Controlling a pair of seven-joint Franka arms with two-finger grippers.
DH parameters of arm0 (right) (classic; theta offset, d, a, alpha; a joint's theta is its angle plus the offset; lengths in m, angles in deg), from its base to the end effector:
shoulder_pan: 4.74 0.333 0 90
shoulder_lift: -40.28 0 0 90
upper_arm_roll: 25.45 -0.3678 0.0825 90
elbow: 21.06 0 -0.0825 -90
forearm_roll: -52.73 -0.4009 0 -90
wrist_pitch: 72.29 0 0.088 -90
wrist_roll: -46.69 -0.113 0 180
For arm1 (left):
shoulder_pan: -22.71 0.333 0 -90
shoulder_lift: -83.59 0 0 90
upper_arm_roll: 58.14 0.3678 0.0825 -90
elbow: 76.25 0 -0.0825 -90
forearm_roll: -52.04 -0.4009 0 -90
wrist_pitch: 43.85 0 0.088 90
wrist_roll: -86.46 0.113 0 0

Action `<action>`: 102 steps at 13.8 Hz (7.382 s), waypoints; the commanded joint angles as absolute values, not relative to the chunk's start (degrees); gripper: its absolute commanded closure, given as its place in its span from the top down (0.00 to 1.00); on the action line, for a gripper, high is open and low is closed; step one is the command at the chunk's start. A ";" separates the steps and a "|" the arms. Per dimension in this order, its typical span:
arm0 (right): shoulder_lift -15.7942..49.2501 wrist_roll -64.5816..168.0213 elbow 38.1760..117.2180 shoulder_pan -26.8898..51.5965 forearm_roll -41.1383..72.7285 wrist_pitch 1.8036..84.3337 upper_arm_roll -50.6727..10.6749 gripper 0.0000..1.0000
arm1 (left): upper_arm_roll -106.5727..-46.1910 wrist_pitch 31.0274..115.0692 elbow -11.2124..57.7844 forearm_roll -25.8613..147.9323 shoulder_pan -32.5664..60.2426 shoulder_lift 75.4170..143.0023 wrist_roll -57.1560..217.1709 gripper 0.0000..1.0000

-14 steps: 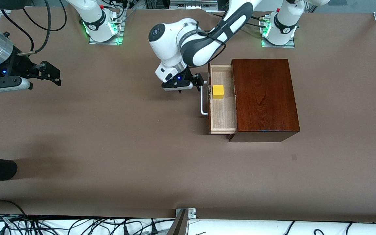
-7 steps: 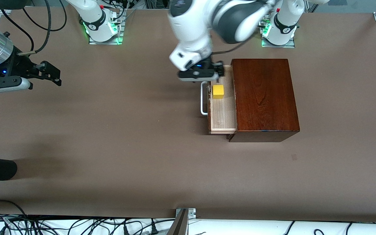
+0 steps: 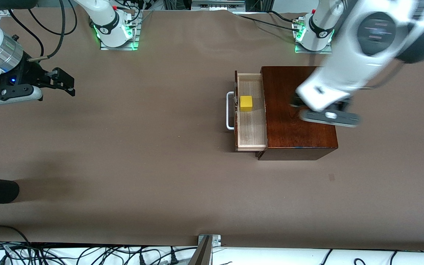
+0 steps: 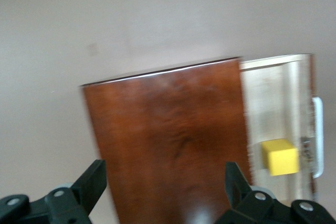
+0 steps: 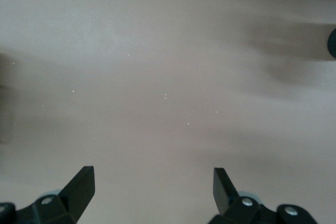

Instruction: Open drawer, take yellow block, close drawer

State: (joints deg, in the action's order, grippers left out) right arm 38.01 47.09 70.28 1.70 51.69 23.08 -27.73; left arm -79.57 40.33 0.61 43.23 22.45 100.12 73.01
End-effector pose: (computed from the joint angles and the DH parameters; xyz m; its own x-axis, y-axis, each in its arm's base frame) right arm 0.5867 0.0914 0.6441 0.9872 0.1567 0.0309 0.1573 -0.9874 -0.0195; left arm 0.6265 -0.1885 0.6056 0.9841 -0.1258 -0.1256 -0.1366 -0.9873 -0.0809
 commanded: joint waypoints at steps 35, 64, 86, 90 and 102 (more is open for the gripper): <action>-5.50 74.37 45.21 51.86 60.73 48.73 -27.29 1.00 | -62.71 53.09 20.96 51.16 20.08 82.89 81.45 1.00; 23.31 66.11 55.38 24.91 47.03 28.00 -26.06 0.00 | -63.94 52.92 19.81 51.25 20.52 83.59 81.62 1.00; 20.77 48.46 99.25 4.22 48.16 62.61 -22.55 0.00 | -70.10 45.24 0.48 66.11 -6.11 108.89 114.12 1.00; 20.07 47.65 106.54 4.22 48.16 73.24 -22.64 0.00 | -70.10 52.99 1.18 64.10 -7.96 113.28 127.75 1.00; 31.81 51.95 104.37 4.22 48.33 68.37 -22.55 1.00 | -70.10 65.05 6.97 48.18 -13.24 121.47 131.72 1.00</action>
